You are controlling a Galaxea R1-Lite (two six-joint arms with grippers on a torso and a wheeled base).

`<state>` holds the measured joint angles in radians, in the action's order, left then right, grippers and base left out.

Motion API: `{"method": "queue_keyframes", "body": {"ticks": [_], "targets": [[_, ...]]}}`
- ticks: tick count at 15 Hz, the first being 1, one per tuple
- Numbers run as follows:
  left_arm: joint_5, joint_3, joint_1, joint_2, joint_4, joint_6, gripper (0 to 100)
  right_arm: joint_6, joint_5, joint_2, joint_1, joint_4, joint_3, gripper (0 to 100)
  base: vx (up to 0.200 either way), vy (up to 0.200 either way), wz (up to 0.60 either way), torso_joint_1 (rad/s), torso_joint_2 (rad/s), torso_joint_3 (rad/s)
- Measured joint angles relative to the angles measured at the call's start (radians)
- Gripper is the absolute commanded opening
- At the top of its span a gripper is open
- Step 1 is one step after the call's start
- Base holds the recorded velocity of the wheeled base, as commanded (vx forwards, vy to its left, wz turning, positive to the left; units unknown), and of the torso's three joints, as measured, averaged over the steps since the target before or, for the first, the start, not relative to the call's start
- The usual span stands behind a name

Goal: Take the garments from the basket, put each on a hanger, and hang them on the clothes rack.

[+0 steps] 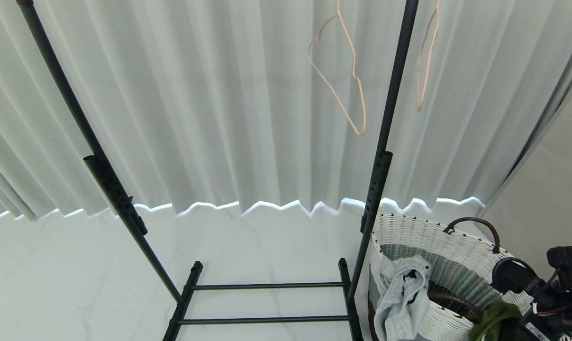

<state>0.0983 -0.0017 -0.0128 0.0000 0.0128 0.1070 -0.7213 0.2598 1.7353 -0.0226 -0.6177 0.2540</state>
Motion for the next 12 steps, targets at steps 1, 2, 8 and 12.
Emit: {"method": "queue_keyframes", "body": {"ticks": [1, 2, 8, 12], "targets": [[0.000, 0.000, 0.000, 0.000, 0.000, 0.000, 100, 0.003, 0.000, 0.017, -0.010, -0.013, 0.000, 100, 0.000, 0.000, 0.00, 0.000, 0.00, 0.000], [0.000, 0.000, 0.000, 0.000, 0.000, 0.000, 100, 0.005, 0.000, 0.028, -0.017, -0.023, 0.000, 0, 0.000, 0.000, 0.00, 0.000, 0.00, 0.000], [0.000, 0.000, 0.000, 0.000, 0.000, 0.001, 100, 0.010, -0.007, 0.064, -0.024, -0.117, -0.006, 0, 0.000, 0.000, 0.00, 0.000, 0.00, 0.000], [0.000, 0.000, -0.001, 0.000, 0.000, 0.006, 100, 0.046, -0.003, -0.029, -0.014, -0.064, -0.020, 0, 0.000, 0.000, 0.00, 0.000, 0.00, 0.000]]}}
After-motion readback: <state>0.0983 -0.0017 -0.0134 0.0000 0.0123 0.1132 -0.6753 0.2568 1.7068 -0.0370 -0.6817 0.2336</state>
